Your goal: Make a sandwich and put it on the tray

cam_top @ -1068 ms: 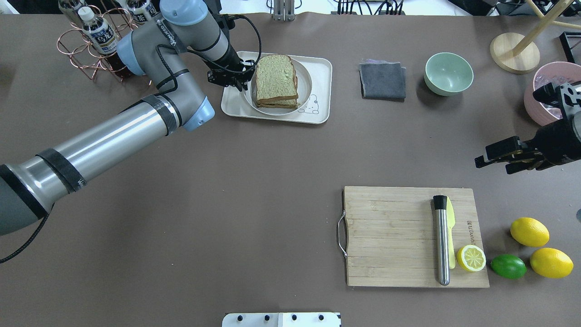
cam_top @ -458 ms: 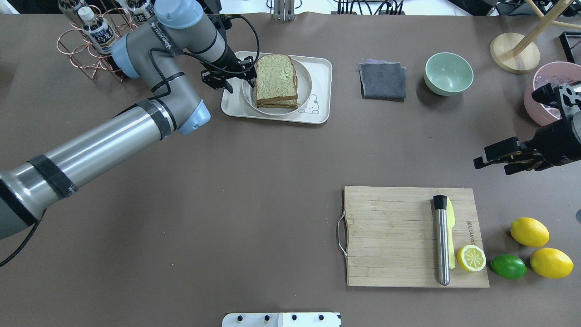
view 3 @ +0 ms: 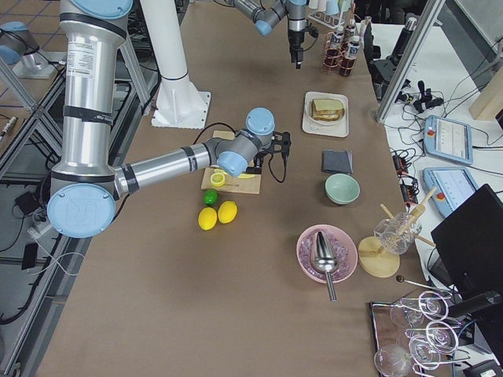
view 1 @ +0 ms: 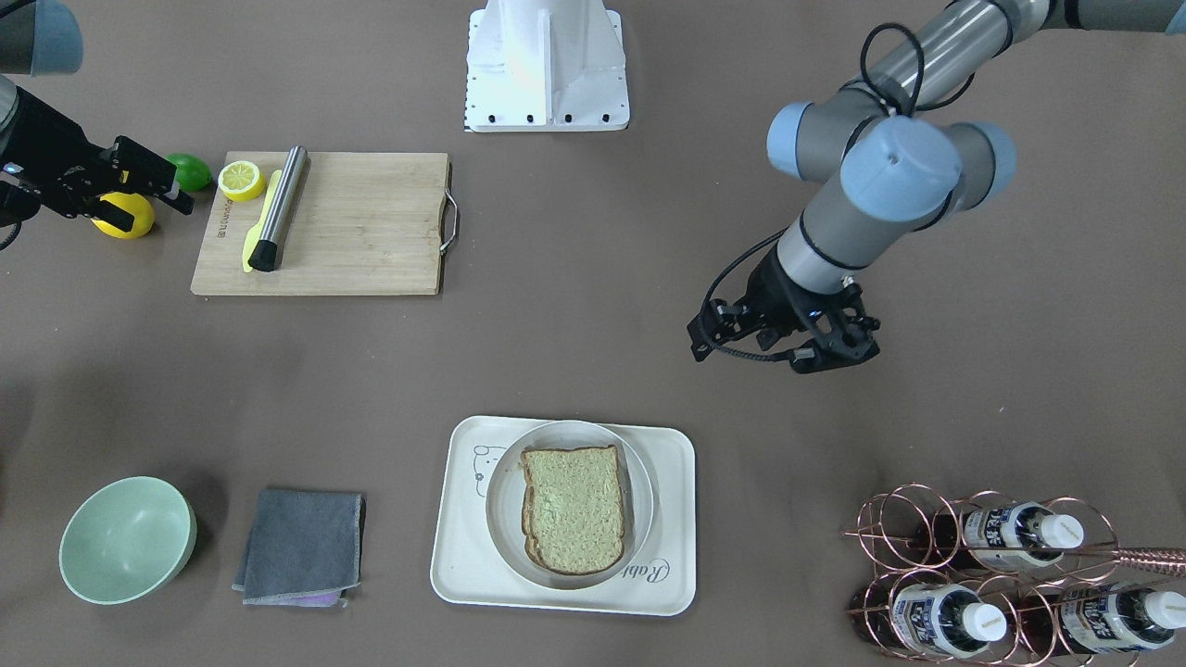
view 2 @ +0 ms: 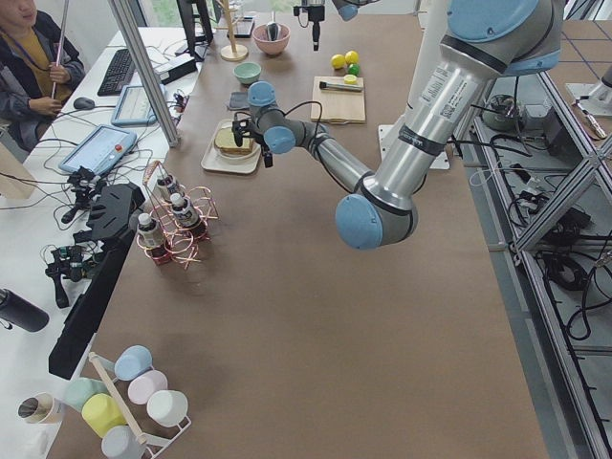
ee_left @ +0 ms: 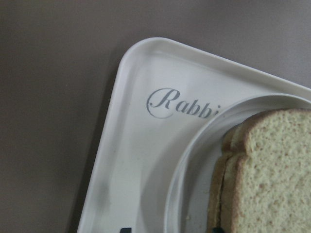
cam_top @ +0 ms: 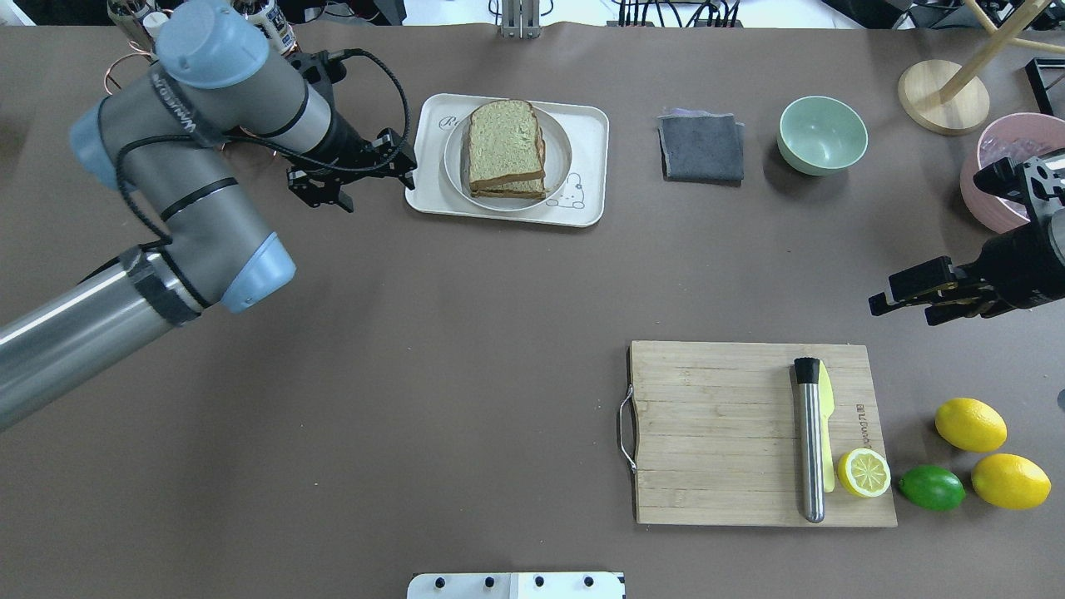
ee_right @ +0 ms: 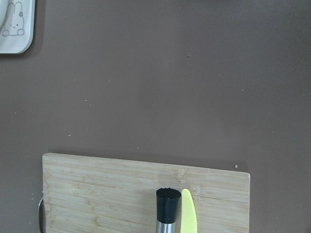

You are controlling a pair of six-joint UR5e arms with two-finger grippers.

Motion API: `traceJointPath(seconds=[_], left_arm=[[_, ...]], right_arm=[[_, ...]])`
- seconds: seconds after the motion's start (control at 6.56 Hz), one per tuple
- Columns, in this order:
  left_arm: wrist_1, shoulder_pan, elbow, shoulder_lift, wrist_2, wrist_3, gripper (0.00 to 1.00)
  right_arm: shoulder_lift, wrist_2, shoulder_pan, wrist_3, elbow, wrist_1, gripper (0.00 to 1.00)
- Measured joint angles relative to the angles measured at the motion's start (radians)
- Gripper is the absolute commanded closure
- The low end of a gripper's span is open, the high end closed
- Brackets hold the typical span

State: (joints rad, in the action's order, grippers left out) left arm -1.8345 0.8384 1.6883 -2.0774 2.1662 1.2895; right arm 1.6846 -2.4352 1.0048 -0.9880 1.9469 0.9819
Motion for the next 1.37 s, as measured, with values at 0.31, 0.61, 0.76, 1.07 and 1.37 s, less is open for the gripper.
traceJointPath(seconds=[0.31,0.61,0.76,1.07,1.37], left_arm=[[0.124,0.009,0.155,0.078,-0.004,-0.131,0.04],[0.257,0.051,0.244,0.117,-0.005,-0.335,0.04],[0.345,0.101,0.297,0.154,-0.004,-0.485,0.04],[0.477,0.234,0.332,0.216,0.005,-0.823,0.03],[0.595,0.393,0.345,0.299,0.01,-1.134,0.03]], right_arm=[[-0.001,0.019,0.036,0.126,-0.023,0.048,0.0],[-0.002,0.023,0.139,0.332,-0.03,0.185,0.0],[-0.001,0.024,0.19,0.445,-0.032,0.268,0.0],[-0.001,0.038,0.271,0.65,-0.052,0.401,0.0],[-0.009,0.076,0.33,0.803,-0.084,0.494,0.0]])
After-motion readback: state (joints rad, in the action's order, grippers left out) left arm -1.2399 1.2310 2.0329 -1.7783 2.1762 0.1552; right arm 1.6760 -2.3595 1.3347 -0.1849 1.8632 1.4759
